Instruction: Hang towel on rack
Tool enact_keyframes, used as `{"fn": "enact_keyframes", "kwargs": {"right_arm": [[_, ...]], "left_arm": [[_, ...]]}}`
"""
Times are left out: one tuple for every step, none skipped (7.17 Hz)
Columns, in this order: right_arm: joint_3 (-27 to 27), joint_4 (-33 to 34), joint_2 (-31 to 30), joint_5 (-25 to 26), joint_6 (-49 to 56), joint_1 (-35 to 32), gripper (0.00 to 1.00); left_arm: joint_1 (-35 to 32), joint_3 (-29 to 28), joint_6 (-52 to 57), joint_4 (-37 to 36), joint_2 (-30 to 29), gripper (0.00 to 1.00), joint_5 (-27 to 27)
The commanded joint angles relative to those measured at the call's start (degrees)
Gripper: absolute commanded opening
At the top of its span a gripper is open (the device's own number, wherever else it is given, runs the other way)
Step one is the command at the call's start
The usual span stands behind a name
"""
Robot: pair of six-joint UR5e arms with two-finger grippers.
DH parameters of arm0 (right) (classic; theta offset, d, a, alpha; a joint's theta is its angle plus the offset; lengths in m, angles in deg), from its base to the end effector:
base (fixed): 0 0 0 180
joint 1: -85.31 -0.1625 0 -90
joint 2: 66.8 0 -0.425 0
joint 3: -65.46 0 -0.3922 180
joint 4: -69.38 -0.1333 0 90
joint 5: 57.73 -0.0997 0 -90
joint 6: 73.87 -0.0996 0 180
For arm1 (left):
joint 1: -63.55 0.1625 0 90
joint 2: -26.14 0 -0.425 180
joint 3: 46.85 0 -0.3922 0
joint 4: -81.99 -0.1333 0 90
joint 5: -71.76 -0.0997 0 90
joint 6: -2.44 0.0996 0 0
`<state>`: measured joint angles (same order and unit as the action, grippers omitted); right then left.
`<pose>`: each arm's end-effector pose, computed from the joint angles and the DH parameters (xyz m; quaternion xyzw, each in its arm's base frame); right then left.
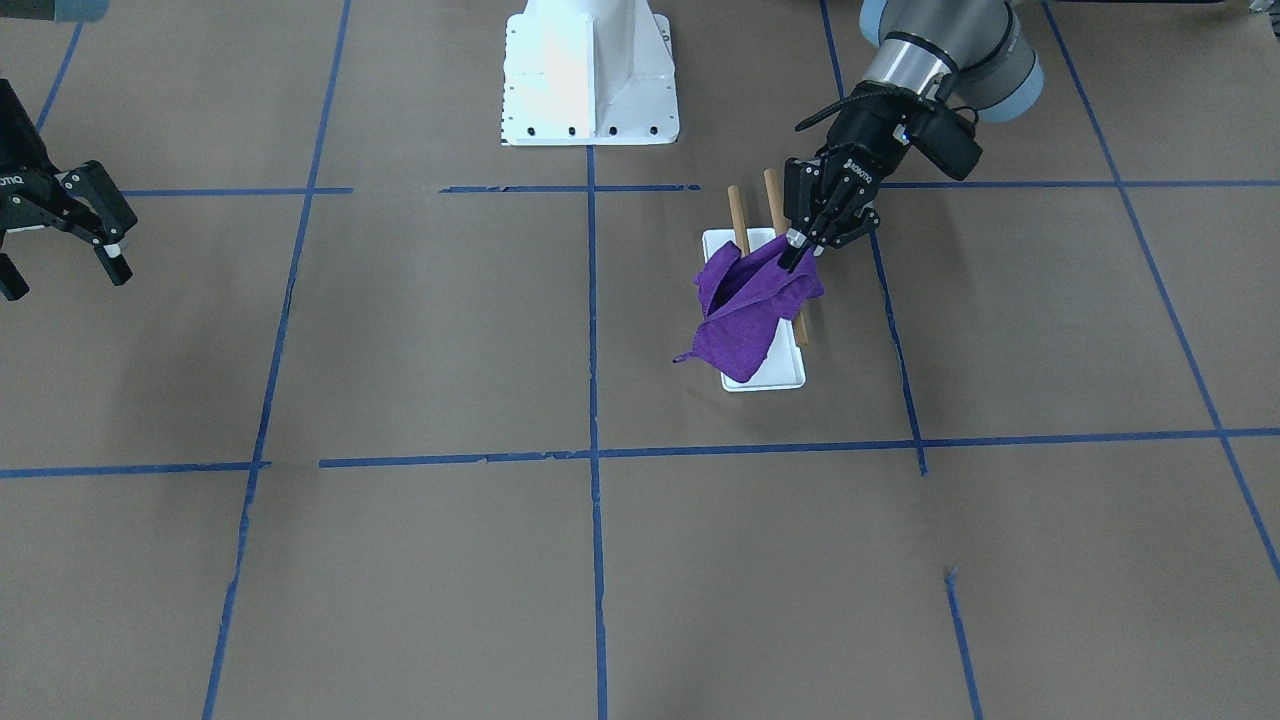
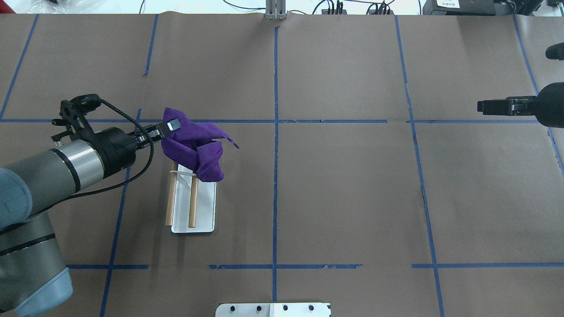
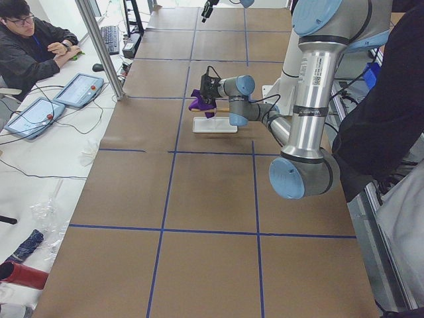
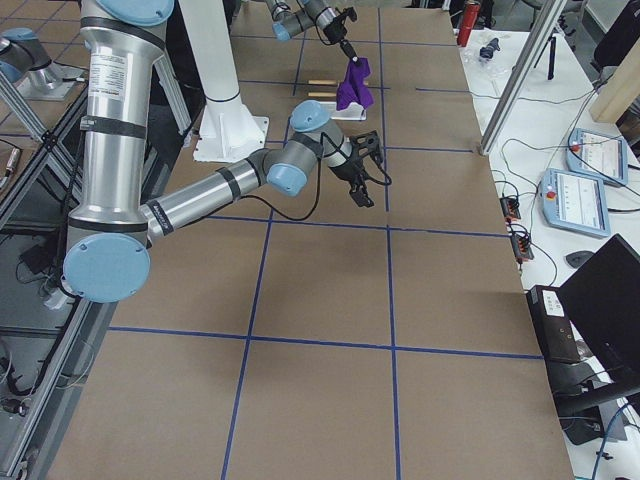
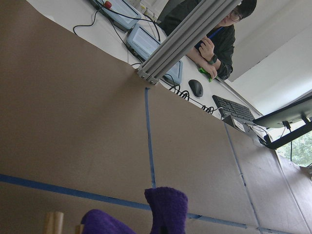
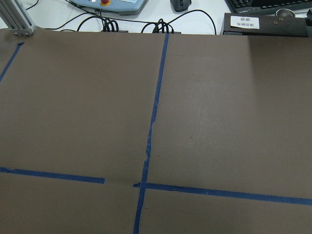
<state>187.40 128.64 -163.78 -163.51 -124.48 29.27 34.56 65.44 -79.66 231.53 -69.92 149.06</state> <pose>-0.1573 -0.4237 0.3905 0.2607 -0.4011 0.0634 0.8759 0.3541 -0.3736 0.3028 0.2938 0.6291 -0.2064 0.6895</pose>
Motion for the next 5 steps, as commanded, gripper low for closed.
{"fn": "enact_keyframes", "kwargs": {"right_arm": [[-0.3, 0.3, 0.2, -2.5, 0.2, -1.4, 1.0], [-0.3, 0.7, 0.4, -3.1, 0.2, -1.8, 1.0], [-0.3, 1.0, 0.6, -3.9, 0.2, -2.4, 1.0], [-0.3, 1.1, 0.6, -4.6, 0.2, -2.9, 1.0], [-0.4, 1.1, 0.7, -5.8, 0.2, -3.9, 1.0]], "left_arm": [[-0.1, 2.1, 0.4, 0.1, 4.3, 0.0, -0.1], [-0.1, 2.1, 0.4, 0.1, 5.0, 0.0, -0.9], [0.1, 1.9, 0.4, 0.1, 5.0, 0.0, -1.6], [0.2, 1.6, 0.4, 0.1, 5.6, 0.0, -1.6], [0.1, 1.4, 0.4, 0.0, 5.9, 0.0, -1.5]]}}
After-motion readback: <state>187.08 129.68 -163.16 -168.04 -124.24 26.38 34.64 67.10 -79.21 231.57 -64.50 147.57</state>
